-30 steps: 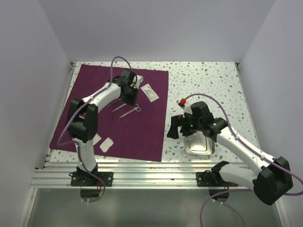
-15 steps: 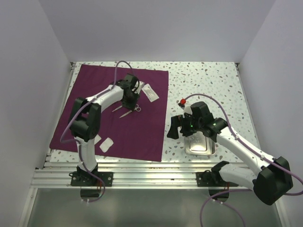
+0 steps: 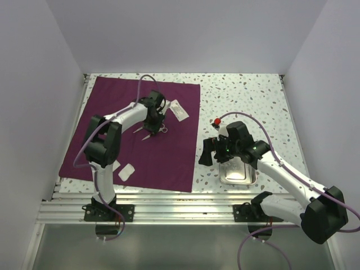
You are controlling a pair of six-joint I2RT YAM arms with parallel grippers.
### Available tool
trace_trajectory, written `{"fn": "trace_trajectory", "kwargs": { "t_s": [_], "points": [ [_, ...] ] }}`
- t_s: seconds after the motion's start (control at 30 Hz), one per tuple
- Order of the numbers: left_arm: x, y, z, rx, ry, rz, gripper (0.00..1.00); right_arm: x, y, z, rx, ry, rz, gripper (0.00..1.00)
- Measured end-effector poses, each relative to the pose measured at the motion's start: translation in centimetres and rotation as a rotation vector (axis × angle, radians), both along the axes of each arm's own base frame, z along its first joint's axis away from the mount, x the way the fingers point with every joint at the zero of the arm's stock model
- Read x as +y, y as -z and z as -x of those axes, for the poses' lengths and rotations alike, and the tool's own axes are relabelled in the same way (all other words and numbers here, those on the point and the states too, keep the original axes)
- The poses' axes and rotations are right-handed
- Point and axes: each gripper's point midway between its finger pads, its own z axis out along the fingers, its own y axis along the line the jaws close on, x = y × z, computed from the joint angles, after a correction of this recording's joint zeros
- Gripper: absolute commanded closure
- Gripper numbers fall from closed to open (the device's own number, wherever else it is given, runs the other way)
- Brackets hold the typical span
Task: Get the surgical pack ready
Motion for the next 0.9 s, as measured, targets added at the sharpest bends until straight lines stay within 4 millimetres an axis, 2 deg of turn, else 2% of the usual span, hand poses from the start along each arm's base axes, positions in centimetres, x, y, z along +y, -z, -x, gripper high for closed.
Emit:
{"fn": "trace_trajectory", "kwargs": {
  "t_s": [0.17,0.33,0.67,0.73,0.77,0.8,0.9],
  "points": [
    [0.3,1.1,0.1,0.020,0.015,-0.024,0.60,0.0,0.0,0.0,0.000,0.000,0.000,0.01],
    [0.3,1.2,0.1,0.019,0.022,-0.028,0.61,0.0,0.0,0.0,-0.001,0.000,-0.001,0.01],
    [-0.1,1.3,0.3,0.021,0.017,-0.002,0.79,0.3,-0.3,-0.3,-0.011,0.006,-0.014,0.01],
    [-0.1,1.3,0.3,0.016,0.009,0.003,0.86,0.4,-0.2,-0.5,-0.007,0.011,-0.021,0.01],
    [-0.1,1.3,0.3,0.015,0.003,0.006,0.95,0.6,-0.1,-0.6,0.001,0.017,-0.025,0.01],
    [-0.1,1.2,0.3,0.013,-0.003,0.009,1.00,0.7,0.0,-0.7,0.008,0.022,-0.027,0.01],
    [-0.2,1.2,0.4,0.012,-0.014,0.016,1.00,1.2,0.4,-1.1,0.030,0.041,-0.041,0.01]
  ]
}}
